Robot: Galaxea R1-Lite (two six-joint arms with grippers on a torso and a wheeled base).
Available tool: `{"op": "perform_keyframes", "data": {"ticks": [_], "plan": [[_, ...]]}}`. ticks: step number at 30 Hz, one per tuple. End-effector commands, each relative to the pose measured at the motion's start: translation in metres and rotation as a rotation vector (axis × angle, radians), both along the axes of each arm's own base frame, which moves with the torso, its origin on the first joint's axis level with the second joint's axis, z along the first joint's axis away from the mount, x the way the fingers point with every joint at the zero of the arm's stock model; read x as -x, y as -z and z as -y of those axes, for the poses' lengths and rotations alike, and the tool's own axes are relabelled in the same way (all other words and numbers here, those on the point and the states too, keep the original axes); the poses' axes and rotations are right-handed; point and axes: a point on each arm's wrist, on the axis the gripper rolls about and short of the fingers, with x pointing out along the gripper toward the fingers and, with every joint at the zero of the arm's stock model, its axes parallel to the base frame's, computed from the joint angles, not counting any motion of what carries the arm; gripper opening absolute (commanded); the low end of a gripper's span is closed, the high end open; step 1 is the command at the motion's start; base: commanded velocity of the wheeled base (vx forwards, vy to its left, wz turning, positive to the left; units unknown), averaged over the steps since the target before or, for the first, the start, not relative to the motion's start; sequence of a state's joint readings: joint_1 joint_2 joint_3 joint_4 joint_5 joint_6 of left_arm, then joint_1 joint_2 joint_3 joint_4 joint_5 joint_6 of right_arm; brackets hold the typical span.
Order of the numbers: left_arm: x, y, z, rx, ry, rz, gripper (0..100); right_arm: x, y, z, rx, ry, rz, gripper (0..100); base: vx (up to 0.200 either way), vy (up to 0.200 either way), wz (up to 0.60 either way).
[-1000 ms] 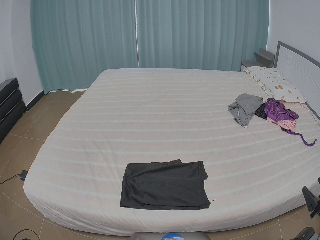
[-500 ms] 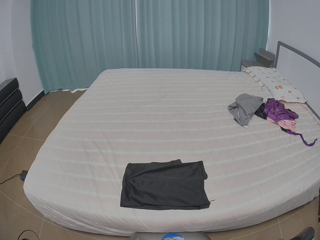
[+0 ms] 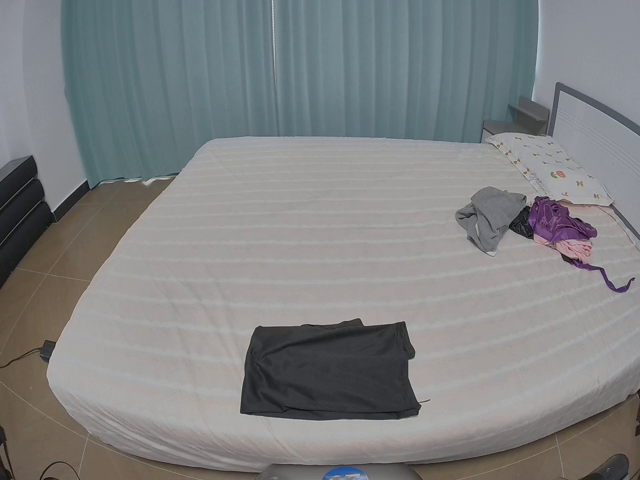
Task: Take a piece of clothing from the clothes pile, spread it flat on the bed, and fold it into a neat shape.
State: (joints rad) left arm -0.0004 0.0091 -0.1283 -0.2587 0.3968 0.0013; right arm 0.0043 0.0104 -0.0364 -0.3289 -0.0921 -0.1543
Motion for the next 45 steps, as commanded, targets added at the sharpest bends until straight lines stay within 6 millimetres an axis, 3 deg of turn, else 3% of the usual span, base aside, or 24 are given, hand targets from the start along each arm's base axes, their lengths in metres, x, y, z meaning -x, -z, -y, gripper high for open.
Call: {"op": "perform_keyframes", "data": {"ticks": [1,9,14,23,31,45], "plan": [[-0.012,0.027,0.002,-0.043,0.081,-0.048,100,-0.008,0.034,0.0,-0.022,-0.001,-0.27,100,0.0,0.0,0.0],[-0.017,0.044,0.004,-0.052,0.155,-0.224,100,-0.008,0.035,0.0,-0.172,-0.038,-0.268,100,0.0,0.0,0.0],[-0.018,0.053,0.004,-0.047,0.173,-0.309,100,-0.008,0.035,0.0,-0.178,-0.047,-0.268,100,0.0,0.0,0.0],[-0.019,0.053,0.005,-0.058,0.226,-0.312,100,-0.008,0.036,-0.003,-0.182,-0.184,-0.283,100,0.0,0.0,0.0],[-0.019,0.054,0.008,-0.03,0.352,-0.301,100,-0.008,0.038,-0.001,-0.12,-0.054,-0.296,100,0.0,0.0,0.0],[-0.019,0.06,0.008,-0.039,0.354,-0.366,100,-0.008,0.043,-0.002,-0.123,-0.104,-0.344,100,0.0,0.0,0.0]]}}
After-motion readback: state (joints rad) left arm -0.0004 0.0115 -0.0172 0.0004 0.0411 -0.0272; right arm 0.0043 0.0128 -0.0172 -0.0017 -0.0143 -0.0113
